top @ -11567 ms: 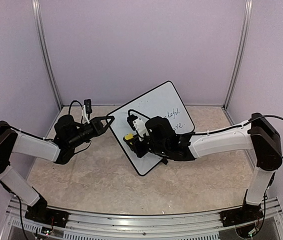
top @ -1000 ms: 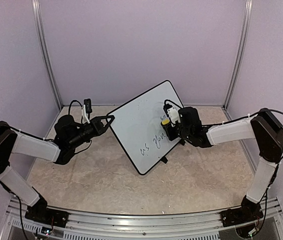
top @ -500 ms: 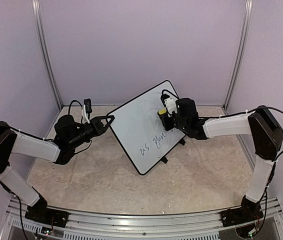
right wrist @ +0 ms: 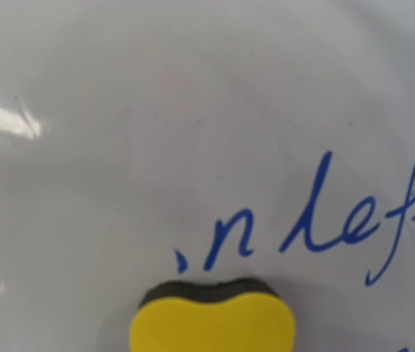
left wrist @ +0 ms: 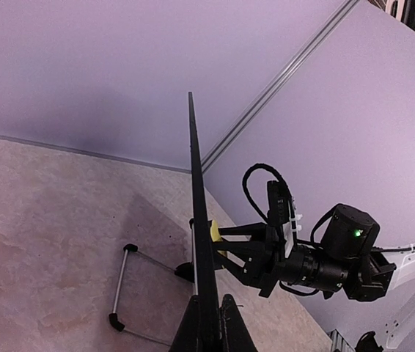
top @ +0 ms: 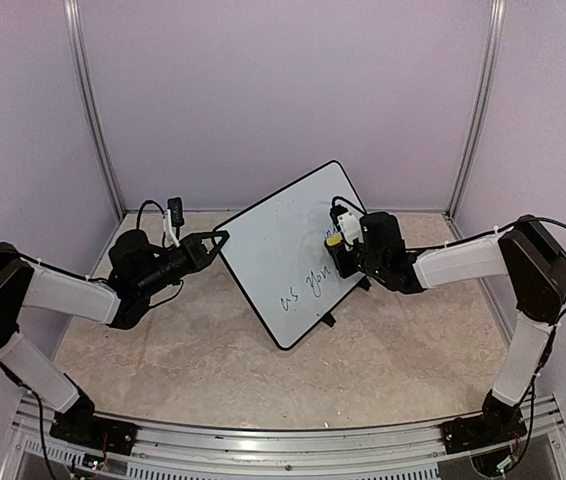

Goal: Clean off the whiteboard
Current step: Erase the whiteboard at the center of the board.

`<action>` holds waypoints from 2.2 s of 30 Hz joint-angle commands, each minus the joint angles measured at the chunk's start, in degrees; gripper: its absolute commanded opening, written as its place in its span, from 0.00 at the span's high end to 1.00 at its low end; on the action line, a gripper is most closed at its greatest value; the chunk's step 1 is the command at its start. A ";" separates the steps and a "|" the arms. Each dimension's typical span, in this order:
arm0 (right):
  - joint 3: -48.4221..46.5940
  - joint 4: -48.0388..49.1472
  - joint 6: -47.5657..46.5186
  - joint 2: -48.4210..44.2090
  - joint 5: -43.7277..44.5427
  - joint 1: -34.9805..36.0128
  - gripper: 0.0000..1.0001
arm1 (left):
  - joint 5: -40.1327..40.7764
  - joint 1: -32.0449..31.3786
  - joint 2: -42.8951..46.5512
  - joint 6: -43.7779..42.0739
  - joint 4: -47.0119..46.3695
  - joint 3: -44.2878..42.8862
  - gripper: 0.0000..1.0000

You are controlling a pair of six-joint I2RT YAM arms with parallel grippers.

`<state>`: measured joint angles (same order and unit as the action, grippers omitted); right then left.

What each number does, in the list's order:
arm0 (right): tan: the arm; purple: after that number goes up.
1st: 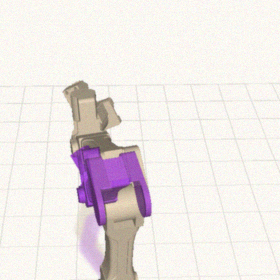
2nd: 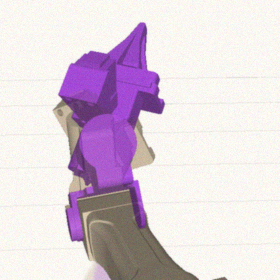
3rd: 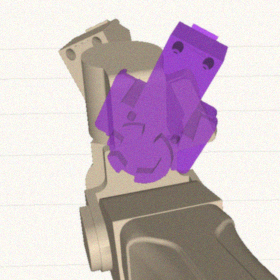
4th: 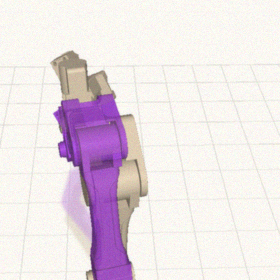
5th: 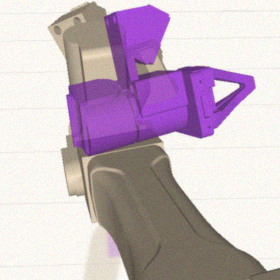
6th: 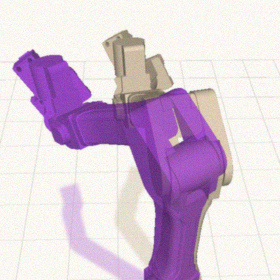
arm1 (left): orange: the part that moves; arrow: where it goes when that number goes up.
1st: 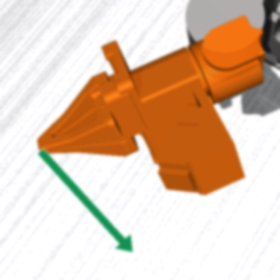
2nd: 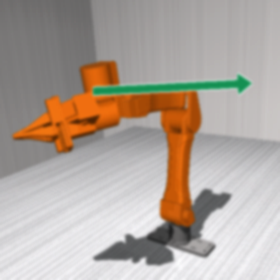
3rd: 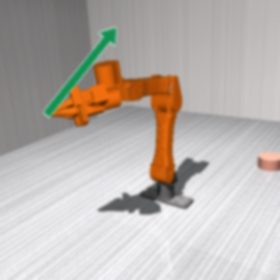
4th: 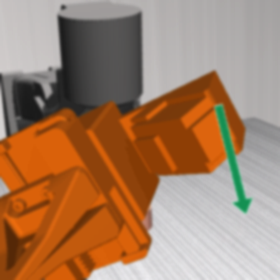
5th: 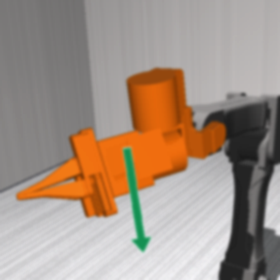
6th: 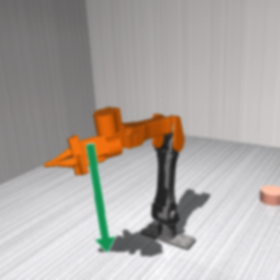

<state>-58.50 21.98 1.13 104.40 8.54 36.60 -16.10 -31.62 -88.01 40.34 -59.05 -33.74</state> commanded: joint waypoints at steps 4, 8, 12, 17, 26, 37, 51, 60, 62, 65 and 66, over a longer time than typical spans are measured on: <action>-8.13 -6.73 -2.29 3.31 -0.27 -1.22 1.00 | -8.12 -2.32 1.61 -2.02 -5.46 -0.54 1.00; -11.15 -7.98 -2.96 4.67 -0.40 -1.41 1.00 | -8.01 -2.31 1.65 -2.15 -5.24 -0.48 1.00; -8.73 -7.65 -2.20 4.00 -1.14 -1.41 1.00 | -7.82 -2.31 1.87 -2.28 -5.11 -0.45 1.00; -2.10 -5.79 -1.29 1.33 -1.20 -1.38 1.00 | -8.09 -2.28 1.29 -1.90 -5.56 -0.61 1.00; 1.81 -4.20 -1.24 -0.22 0.43 -1.36 1.00 | -8.49 -2.36 0.63 -1.40 -6.26 -0.64 1.00; -12.06 -8.31 -2.69 6.24 0.44 -1.74 1.00 | -8.05 -2.32 1.59 -1.91 -5.60 -0.37 1.00; 0.63 -4.22 0.16 1.66 1.09 -2.65 1.00 | -8.48 -2.32 1.59 -1.49 -6.07 -0.45 1.00; -6.39 -6.26 -0.53 4.30 -0.72 -3.62 1.00 | -8.27 -2.57 1.69 -1.73 -5.75 -0.45 1.00; -9.39 -7.06 -0.53 5.47 -1.24 -3.77 1.00 | -8.19 -2.57 1.93 -1.99 -5.44 -0.37 1.00; -13.08 -8.28 -2.19 6.94 -1.55 -3.95 1.00 | -7.91 -2.57 2.37 -2.27 -5.07 -0.30 1.00; -13.71 -8.62 -2.23 7.22 -1.85 -4.10 1.00 | -7.90 -2.57 2.49 -2.28 -5.06 -0.28 1.00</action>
<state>-68.36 16.67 0.47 108.18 9.65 32.93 -16.01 -31.70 -88.01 40.38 -58.98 -33.74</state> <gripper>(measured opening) 0.261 0.044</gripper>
